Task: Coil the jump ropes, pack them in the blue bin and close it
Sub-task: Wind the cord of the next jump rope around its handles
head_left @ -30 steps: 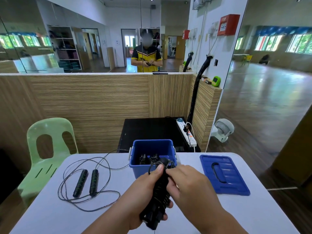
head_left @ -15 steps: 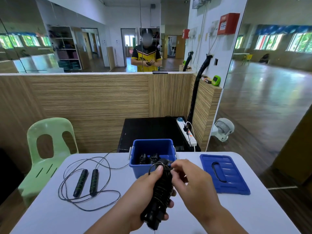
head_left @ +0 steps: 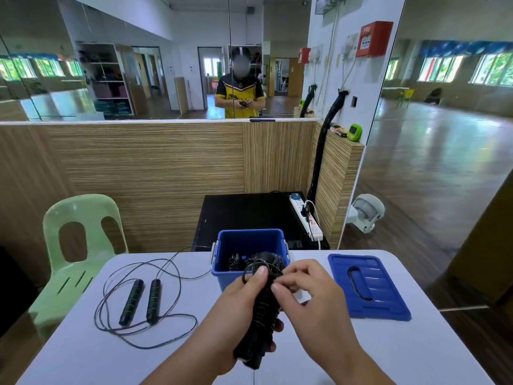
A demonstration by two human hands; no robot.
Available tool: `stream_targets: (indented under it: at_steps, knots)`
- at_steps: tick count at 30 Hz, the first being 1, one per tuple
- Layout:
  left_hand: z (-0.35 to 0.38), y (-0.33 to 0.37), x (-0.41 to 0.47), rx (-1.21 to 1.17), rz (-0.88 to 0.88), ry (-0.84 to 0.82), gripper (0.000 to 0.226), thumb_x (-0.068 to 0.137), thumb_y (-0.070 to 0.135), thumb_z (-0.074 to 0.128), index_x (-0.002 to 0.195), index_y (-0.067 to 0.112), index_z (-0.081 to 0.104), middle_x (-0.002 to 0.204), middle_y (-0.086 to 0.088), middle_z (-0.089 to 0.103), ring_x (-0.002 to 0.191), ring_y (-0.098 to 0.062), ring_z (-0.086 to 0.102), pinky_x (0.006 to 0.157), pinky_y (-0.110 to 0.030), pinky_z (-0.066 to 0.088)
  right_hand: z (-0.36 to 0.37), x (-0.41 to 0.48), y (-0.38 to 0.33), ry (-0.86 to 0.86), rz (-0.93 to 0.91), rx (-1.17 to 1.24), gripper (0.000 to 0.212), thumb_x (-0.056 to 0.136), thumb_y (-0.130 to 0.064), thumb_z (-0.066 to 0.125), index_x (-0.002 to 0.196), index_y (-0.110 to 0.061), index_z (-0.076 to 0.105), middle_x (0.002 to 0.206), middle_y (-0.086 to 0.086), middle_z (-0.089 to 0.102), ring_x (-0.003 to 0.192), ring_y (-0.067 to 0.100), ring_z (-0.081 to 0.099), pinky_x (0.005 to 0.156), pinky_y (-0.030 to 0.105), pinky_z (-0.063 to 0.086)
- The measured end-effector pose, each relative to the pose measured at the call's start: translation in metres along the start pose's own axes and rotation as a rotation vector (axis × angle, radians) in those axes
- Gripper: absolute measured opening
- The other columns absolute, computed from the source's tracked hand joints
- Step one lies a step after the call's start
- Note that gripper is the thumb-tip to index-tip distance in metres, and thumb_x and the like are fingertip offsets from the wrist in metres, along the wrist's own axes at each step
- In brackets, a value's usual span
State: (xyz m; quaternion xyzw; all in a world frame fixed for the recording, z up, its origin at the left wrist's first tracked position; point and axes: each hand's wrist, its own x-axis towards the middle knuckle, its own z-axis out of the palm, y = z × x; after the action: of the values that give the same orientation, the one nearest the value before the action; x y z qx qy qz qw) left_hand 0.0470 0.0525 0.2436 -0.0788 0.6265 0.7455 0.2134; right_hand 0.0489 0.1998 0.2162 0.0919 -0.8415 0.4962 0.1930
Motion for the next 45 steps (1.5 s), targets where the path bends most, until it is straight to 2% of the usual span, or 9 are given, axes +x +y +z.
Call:
stream_targets:
  at_steps: [3,7,11,14,18,24,38,41,45]
  knots:
    - [-0.002,-0.001,0.0,0.02,0.003,-0.003,0.042,0.101,0.051,0.054,0.116,0.014,0.068,0.089,-0.018,0.072,0.07,-0.03,0.068,0.06,-0.042,0.055,0.001,0.001,-0.009,-0.053,0.161,0.073,0.016,0.087,-0.021,0.077,0.072,-0.027,0.073,0.11,-0.022,0.054,0.1,-0.002,0.059,0.075,0.012,0.051]
    - [-0.004,-0.001,-0.003,-0.02,-0.04,-0.019,0.047,0.099,0.054,0.055,0.113,0.012,0.07,0.087,-0.02,0.07,0.068,-0.029,0.067,0.06,-0.041,0.054,-0.001,0.0,-0.015,-0.107,0.2,0.13,0.026,0.09,-0.013,0.07,0.065,-0.017,0.062,0.118,-0.012,0.051,0.095,-0.005,0.056,0.06,0.005,0.047]
    - [-0.011,0.0,-0.004,-0.109,-0.071,-0.073,0.06,0.093,0.062,0.057,0.107,0.006,0.075,0.084,-0.02,0.066,0.066,-0.028,0.061,0.055,-0.035,0.05,-0.003,-0.01,-0.017,-0.131,0.108,0.178,0.029,0.091,-0.016,0.069,0.064,-0.021,0.059,0.115,-0.007,0.054,0.079,0.005,0.066,0.064,0.014,0.05]
    - [-0.016,0.002,-0.004,-0.11,-0.055,-0.099,0.056,0.085,0.056,0.065,0.107,0.006,0.076,0.088,-0.021,0.065,0.07,-0.028,0.059,0.055,-0.034,0.048,-0.004,-0.021,-0.012,-0.026,-0.072,0.014,0.016,0.084,-0.038,0.067,0.07,-0.032,0.062,0.109,-0.013,0.056,0.091,0.013,0.066,0.072,0.017,0.052]
    - [-0.018,-0.001,-0.003,-0.156,-0.028,-0.061,0.057,0.081,0.038,0.075,0.122,0.0,0.064,0.088,-0.02,0.068,0.065,-0.03,0.059,0.055,-0.035,0.047,-0.006,-0.029,0.002,0.07,-0.284,-0.16,0.01,0.086,-0.037,0.068,0.076,-0.035,0.065,0.1,-0.02,0.058,0.093,0.006,0.062,0.076,0.013,0.045]
    - [-0.014,-0.002,0.001,-0.221,-0.006,-0.018,0.057,0.076,0.039,0.076,0.117,0.001,0.067,0.092,-0.02,0.071,0.064,-0.031,0.059,0.056,-0.037,0.05,0.003,-0.036,0.014,0.083,-0.311,-0.127,0.008,0.088,-0.032,0.071,0.082,-0.027,0.069,0.107,-0.022,0.064,0.094,0.003,0.067,0.074,0.023,0.055]
    - [-0.012,-0.008,-0.001,-0.175,0.084,-0.049,0.063,0.082,0.05,0.067,0.118,-0.001,0.071,0.113,-0.026,0.073,0.083,-0.034,0.069,0.063,-0.04,0.055,-0.005,-0.038,0.012,0.107,-0.399,-0.254,0.006,0.086,-0.029,0.07,0.089,-0.027,0.074,0.105,-0.018,0.068,0.096,0.0,0.064,0.075,0.019,0.053]
    - [-0.014,-0.009,-0.002,-0.125,0.107,-0.061,0.056,0.091,0.049,0.06,0.114,0.0,0.073,0.11,-0.028,0.073,0.085,-0.033,0.07,0.063,-0.038,0.057,-0.012,-0.038,-0.001,0.052,-0.291,-0.1,0.019,0.087,-0.032,0.067,0.105,-0.029,0.073,0.106,-0.019,0.07,0.096,0.003,0.07,0.073,0.02,0.057]
    - [-0.014,-0.011,0.0,-0.116,0.123,-0.054,0.051,0.087,0.056,0.055,0.097,0.014,0.083,0.091,-0.016,0.075,0.073,-0.026,0.066,0.065,-0.036,0.052,-0.019,-0.03,-0.014,0.022,0.084,0.196,0.022,0.092,-0.026,0.069,0.11,-0.038,0.065,0.102,-0.018,0.072,0.089,0.009,0.071,0.073,0.027,0.061]
